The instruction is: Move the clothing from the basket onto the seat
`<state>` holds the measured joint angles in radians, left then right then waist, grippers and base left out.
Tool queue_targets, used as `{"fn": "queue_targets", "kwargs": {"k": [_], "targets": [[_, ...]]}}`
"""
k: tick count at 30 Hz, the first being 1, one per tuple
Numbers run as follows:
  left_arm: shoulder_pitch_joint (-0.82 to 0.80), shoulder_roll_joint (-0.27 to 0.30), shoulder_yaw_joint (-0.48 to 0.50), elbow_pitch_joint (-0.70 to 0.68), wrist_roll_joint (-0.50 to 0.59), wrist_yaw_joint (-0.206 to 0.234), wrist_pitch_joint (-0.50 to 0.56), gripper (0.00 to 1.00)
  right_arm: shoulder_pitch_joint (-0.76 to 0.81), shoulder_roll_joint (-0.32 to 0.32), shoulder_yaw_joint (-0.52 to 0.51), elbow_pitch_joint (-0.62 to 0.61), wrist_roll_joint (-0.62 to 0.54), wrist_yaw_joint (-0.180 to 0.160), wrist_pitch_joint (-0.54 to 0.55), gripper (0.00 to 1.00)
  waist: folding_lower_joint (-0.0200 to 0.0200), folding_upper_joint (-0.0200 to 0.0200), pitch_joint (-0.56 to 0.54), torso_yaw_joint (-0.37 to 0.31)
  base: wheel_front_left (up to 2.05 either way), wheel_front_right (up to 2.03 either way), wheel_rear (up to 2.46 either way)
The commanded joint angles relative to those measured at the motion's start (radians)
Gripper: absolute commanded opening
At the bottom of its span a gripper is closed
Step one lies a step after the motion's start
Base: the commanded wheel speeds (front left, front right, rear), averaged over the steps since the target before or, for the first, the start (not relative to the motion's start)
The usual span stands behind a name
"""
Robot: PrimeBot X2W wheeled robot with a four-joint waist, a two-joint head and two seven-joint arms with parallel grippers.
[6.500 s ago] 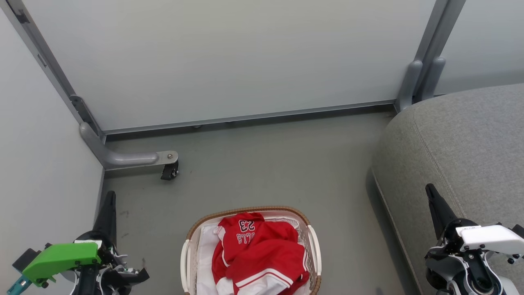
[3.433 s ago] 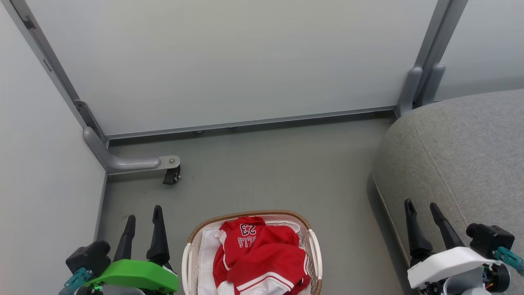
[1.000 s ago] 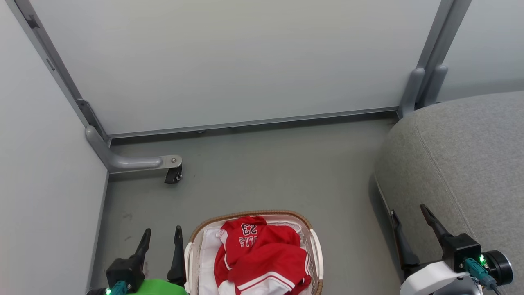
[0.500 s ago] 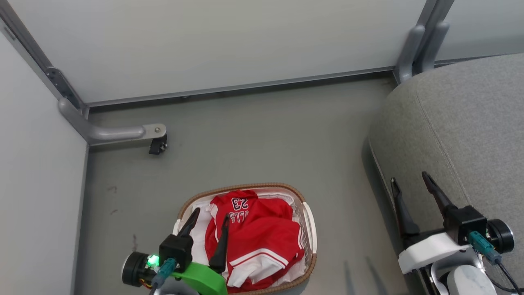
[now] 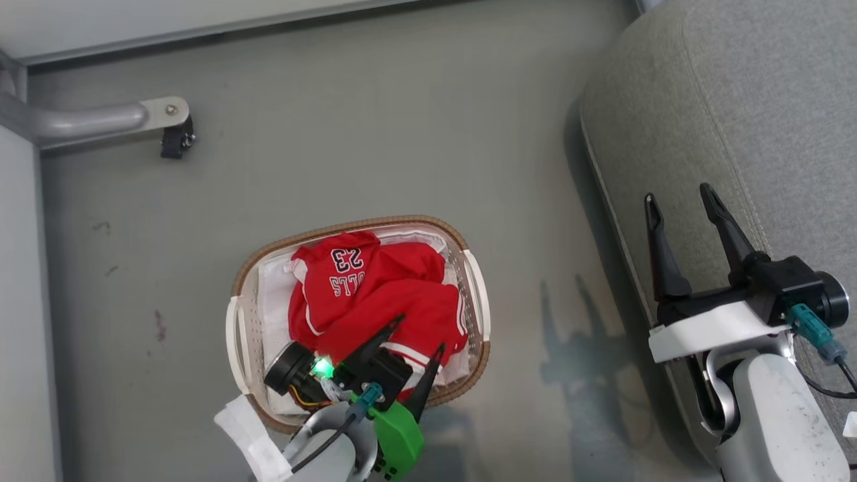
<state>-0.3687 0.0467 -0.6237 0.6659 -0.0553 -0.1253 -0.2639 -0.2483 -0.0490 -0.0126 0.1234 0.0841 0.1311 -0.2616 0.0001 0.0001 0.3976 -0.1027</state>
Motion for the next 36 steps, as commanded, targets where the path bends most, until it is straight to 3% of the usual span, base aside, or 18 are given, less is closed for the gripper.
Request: {"fn": "queue_targets", "kwargs": {"k": [1,8,13,22,29,36], "targets": [[-0.036,0.008,-0.019,0.024,0.013,-0.005,-0.001,1.0,-0.022,-0.003,0.002,-0.007,0.01,-0.001,-0.005,1.0,-0.0001,-0.0001,0.134,-0.074,0.0,0.0,0.0],[-0.134,0.026,-0.136,0.172,0.038,-0.006,-0.001,1.0,-0.076,-0.003,0.02,-0.015,0.042,-0.001,-0.005,1.0,-0.0001,-0.0001,0.247,-0.116,0.0,0.0,0.0],[-0.182,0.026,-0.156,0.252,0.036,0.001,-0.001,1.0,-0.104,-0.003,0.03,-0.023,0.06,-0.001,-0.005,1.0,-0.0001,-0.0001,0.301,-0.132,0.0,0.0,0.0],[-0.278,0.036,-0.148,0.367,0.058,0.114,-0.001,1.0,-0.134,-0.003,0.052,-0.033,0.084,-0.001,-0.005,1.0,-0.0001,-0.0001,0.374,-0.148,0.0,0.0,0.0],[-0.336,0.047,-0.145,0.412,0.065,0.178,-0.001,1.0,-0.139,-0.003,0.06,-0.039,0.087,-0.001,-0.005,1.0,-0.0001,-0.0001,0.401,-0.151,0.0,0.0,0.0],[-0.365,0.044,-0.156,0.443,0.063,0.196,-0.001,1.0,-0.149,-0.003,0.076,-0.04,0.094,-0.001,-0.005,1.0,-0.0001,-0.0001,0.418,-0.159,0.0,0.0,0.0]]}}
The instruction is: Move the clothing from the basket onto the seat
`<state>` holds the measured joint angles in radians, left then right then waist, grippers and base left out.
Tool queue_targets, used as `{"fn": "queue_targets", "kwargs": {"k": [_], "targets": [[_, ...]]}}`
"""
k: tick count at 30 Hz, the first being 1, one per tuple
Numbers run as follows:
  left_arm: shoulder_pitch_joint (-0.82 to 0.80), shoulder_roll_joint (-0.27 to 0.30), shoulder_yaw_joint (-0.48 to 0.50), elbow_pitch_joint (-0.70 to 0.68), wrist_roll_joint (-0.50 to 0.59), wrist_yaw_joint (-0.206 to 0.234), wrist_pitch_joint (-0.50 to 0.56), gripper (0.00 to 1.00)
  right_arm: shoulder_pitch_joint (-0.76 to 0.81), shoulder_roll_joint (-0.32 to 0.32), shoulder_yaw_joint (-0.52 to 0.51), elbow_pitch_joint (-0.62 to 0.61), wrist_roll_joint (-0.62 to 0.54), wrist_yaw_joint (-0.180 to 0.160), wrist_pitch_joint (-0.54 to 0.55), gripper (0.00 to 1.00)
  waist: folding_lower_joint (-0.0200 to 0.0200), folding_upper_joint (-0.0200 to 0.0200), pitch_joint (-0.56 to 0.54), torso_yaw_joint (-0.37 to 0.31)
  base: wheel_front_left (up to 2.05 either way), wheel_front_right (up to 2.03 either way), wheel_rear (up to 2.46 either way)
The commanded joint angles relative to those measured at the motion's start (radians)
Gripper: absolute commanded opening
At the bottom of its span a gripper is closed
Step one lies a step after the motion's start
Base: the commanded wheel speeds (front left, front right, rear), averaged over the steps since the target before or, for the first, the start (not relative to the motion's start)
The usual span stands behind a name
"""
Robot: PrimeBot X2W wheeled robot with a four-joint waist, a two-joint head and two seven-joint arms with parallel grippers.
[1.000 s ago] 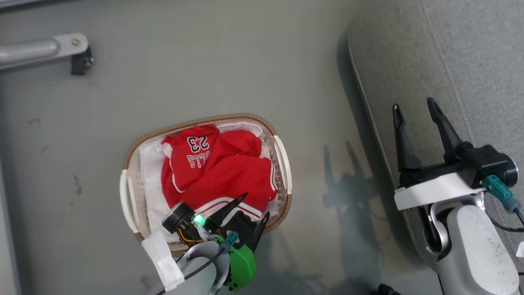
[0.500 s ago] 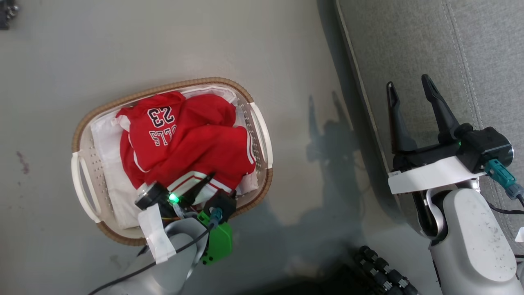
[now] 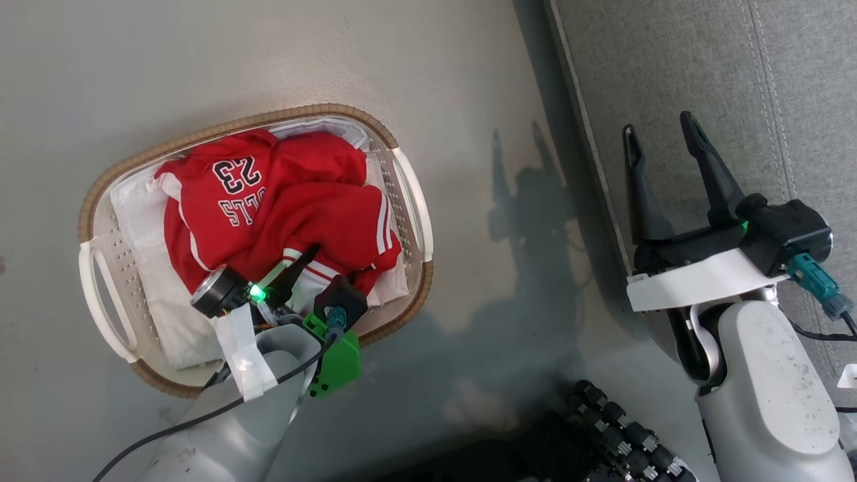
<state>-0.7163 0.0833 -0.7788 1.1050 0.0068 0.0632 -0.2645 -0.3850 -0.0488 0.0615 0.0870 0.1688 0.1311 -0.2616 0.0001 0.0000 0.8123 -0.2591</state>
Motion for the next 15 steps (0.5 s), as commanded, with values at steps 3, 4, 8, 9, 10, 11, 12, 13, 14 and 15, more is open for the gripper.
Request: {"fn": "queue_targets", "kwargs": {"k": [3,4,8,9,10,11,12,13,14,15], "targets": [[-0.028,0.001,-0.019,0.049,0.008,-0.011,0.0,1.0,-0.012,-0.003,0.013,-0.007,0.011,-0.001,-0.005,1.0,-0.0001,0.0,0.011,-0.008,0.0,0.0,0.0],[-0.034,-0.001,-0.022,0.063,0.008,-0.012,0.0,1.0,-0.012,-0.003,0.016,-0.008,0.013,-0.001,-0.005,1.0,-0.0001,0.0,0.013,-0.01,0.0,0.0,0.0],[-0.06,-0.011,-0.033,0.119,0.009,-0.001,0.013,1.0,-0.014,-0.003,0.022,-0.008,0.016,-0.001,-0.005,1.0,-0.0001,0.0,0.025,-0.017,0.0,0.0,0.0],[-0.065,-0.011,-0.036,0.13,0.009,0.002,0.024,1.0,-0.015,-0.003,0.023,-0.009,0.016,-0.001,-0.005,1.0,-0.0001,0.0,0.029,-0.019,0.0,0.0,0.0],[-0.069,-0.012,-0.039,0.138,0.01,0.005,0.034,1.0,-0.015,-0.003,0.023,-0.009,0.017,-0.001,-0.005,1.0,-0.0001,0.0,0.031,-0.02,0.0,0.0,0.0],[-0.074,-0.012,-0.043,0.148,0.013,0.008,0.049,1.0,-0.016,-0.003,0.025,-0.01,0.017,-0.001,-0.005,1.0,-0.0001,0.0,0.033,-0.021,0.0,0.0,0.0],[-0.078,-0.012,-0.046,0.153,0.014,0.01,0.062,1.0,-0.016,-0.003,0.025,-0.01,0.017,-0.001,-0.005,1.0,-0.0001,0.0,0.035,-0.022,0.0,0.0,0.0],[-0.08,-0.012,-0.051,0.159,0.017,0.009,0.078,1.0,-0.016,-0.003,0.026,-0.01,0.017,-0.001,-0.005,1.0,-0.0001,0.0,0.037,-0.023,0.0,0.0,0.0],[-0.083,-0.012,-0.056,0.163,0.018,0.006,0.094,1.0,-0.017,-0.003,0.027,-0.01,0.018,-0.001,-0.005,1.0,-0.0001,0.0,0.038,-0.024,0.0,0.0,0.0],[-0.085,-0.011,-0.059,0.168,0.019,0.003,0.108,1.0,-0.018,-0.003,0.026,-0.009,0.019,-0.001,-0.005,1.0,-0.0001,0.0,0.039,-0.025,0.0,0.0,0.0]]}}
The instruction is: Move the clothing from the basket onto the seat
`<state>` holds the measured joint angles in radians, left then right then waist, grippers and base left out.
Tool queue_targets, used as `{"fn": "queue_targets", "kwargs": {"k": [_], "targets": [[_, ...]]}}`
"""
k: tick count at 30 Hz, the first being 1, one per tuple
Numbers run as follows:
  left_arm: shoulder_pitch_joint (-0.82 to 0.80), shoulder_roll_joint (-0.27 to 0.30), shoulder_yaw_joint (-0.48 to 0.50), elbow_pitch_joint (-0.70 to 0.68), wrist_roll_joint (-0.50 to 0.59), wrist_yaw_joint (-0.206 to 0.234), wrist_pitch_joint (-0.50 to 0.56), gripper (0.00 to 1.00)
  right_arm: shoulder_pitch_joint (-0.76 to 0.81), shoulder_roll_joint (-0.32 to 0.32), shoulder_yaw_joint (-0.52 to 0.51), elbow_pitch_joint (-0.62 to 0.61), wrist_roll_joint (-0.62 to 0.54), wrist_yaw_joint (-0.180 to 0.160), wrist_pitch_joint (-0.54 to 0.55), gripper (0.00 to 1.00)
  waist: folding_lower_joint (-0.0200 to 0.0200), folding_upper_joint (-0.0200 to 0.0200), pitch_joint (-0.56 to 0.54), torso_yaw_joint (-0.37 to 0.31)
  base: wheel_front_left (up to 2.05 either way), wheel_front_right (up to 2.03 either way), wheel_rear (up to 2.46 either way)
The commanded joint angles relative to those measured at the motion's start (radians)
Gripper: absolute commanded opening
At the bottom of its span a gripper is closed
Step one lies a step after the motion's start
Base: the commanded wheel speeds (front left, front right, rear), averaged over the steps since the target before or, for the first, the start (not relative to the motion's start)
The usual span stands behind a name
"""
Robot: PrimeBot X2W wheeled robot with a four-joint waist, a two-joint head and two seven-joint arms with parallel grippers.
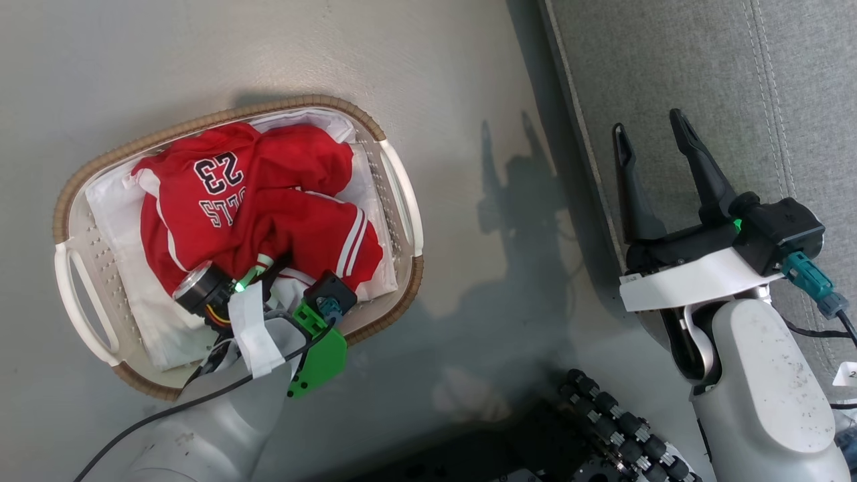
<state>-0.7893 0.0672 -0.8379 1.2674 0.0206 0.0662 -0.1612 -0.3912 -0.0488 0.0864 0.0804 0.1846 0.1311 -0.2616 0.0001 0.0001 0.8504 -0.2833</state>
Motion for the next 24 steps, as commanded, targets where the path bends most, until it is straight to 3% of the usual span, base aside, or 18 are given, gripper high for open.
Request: {"fn": "queue_targets", "kwargs": {"k": [1,2,3,4,5,6,24], "targets": [[-0.014,0.005,-0.001,0.008,0.003,-0.002,0.013,1.0,-0.012,-0.003,0.001,-0.001,0.003,-0.001,-0.005,1.0,-0.0001,-0.0001,0.001,-0.001,0.0,0.0,0.0],[-0.016,0.004,0.001,0.011,-0.004,-0.001,0.019,0.83,-0.012,-0.003,0.001,0.002,0.004,-0.001,-0.005,1.0,-0.0001,-0.0001,0.0,0.0,0.0,0.0,0.0],[-0.018,0.003,0.001,0.011,-0.007,0.001,0.016,0.52,-0.011,-0.003,0.001,0.004,0.005,-0.001,-0.005,1.0,-0.0001,-0.0001,-0.001,0.0,0.0,0.0,0.0],[-0.019,0.001,0.001,0.012,-0.01,0.001,0.011,0.39,-0.01,-0.003,0.001,0.008,0.006,-0.001,-0.005,1.0,-0.0001,-0.0001,-0.005,0.001,0.0,0.0,0.0],[-0.019,0.0,0.001,0.012,-0.013,-0.001,0.009,0.1,-0.009,-0.003,0.001,0.01,0.006,-0.001,-0.005,1.0,-0.0001,-0.0001,-0.007,0.002,0.0,0.0,0.0],[-0.016,-0.002,0.0,0.013,-0.018,-0.005,0.003,0.0,-0.008,-0.003,0.0,0.014,0.006,-0.001,-0.005,1.0,-0.0001,-0.0001,-0.012,0.003,0.0,0.0,0.0],[0.07,-0.016,-0.021,-0.057,-0.082,-0.047,-0.097,0.0,0.038,-0.003,-0.017,0.057,-0.016,-0.001,-0.005,1.0,-0.0001,-0.0001,-0.194,0.041,0.0,0.0,0.0]]}}
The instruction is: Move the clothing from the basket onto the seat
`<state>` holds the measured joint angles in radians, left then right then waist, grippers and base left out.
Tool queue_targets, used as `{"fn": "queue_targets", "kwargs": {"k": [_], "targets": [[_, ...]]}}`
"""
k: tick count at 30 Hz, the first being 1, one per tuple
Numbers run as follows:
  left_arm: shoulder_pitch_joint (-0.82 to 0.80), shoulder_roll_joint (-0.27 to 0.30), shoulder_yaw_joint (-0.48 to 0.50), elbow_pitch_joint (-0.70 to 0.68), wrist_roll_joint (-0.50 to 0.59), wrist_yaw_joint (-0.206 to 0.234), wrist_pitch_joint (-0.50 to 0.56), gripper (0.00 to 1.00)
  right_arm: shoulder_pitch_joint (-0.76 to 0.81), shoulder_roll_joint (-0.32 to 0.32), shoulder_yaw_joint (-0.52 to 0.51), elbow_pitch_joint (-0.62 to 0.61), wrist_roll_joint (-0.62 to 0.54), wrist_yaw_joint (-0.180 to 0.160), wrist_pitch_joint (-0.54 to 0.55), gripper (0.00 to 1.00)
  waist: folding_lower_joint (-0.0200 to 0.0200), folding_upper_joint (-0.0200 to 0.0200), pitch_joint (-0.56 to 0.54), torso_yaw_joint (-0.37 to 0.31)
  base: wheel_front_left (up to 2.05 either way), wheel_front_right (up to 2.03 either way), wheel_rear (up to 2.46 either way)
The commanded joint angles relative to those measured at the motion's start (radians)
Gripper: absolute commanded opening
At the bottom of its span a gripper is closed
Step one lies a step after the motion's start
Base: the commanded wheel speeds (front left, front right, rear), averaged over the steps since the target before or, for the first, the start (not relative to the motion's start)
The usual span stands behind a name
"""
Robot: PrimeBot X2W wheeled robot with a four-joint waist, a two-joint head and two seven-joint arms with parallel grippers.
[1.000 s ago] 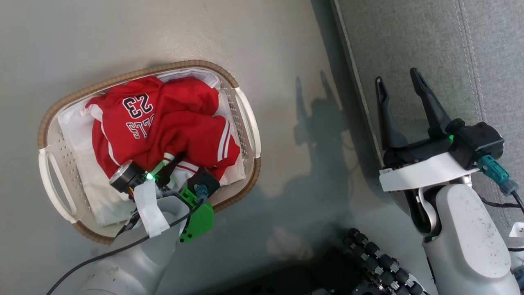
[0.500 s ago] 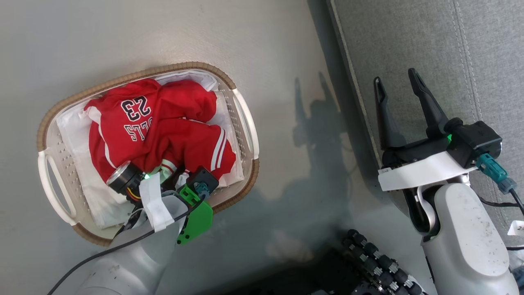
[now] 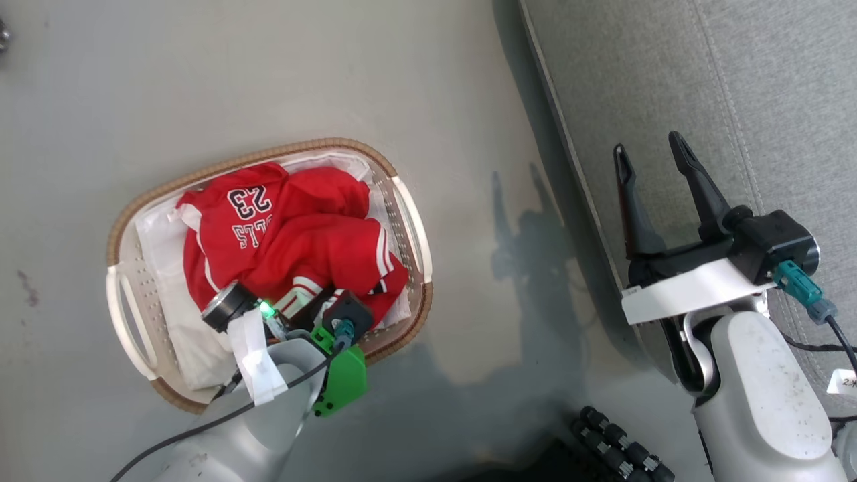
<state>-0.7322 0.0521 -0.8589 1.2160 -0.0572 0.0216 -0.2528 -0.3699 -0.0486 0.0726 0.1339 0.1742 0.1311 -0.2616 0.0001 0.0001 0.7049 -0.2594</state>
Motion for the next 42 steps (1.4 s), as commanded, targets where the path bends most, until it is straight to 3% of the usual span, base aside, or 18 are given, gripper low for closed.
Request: {"fn": "queue_targets", "kwargs": {"k": [1,7,19,32,42], "targets": [[0.021,-0.001,-0.002,-0.026,-0.011,-0.007,-0.009,0.0,0.023,-0.003,-0.007,0.008,-0.012,-0.001,-0.005,1.0,-0.0001,-0.0001,-0.069,0.022,0.0,0.0,0.0],[0.08,0.0,0.013,-0.216,-0.055,-0.03,-0.013,0.0,0.062,-0.003,-0.03,0.026,-0.045,-0.001,-0.005,1.0,-0.0001,-0.0001,-0.182,0.055,0.0,0.0,0.0],[0.178,0.08,0.05,-0.497,-0.075,-0.05,-0.013,0.0,0.174,-0.004,-0.059,0.063,-0.105,-0.001,-0.005,1.0,-0.0001,-0.0001,-0.421,0.125,0.0,0.0,0.0],[0.139,0.178,0.078,-0.642,-0.065,-0.091,-0.012,0.0,0.301,-0.004,-0.042,0.087,-0.14,-0.001,-0.005,1.0,-0.0001,-0.0001,-0.677,0.155,0.0,0.0,0.0],[-0.024,0.234,0.049,-0.681,-0.036,-0.134,-0.009,0.0,0.299,-0.003,0.024,0.079,-0.138,-0.001,-0.005,1.0,-0.0001,-0.0001,-0.736,0.163,0.0,0.0,0.0]]}}
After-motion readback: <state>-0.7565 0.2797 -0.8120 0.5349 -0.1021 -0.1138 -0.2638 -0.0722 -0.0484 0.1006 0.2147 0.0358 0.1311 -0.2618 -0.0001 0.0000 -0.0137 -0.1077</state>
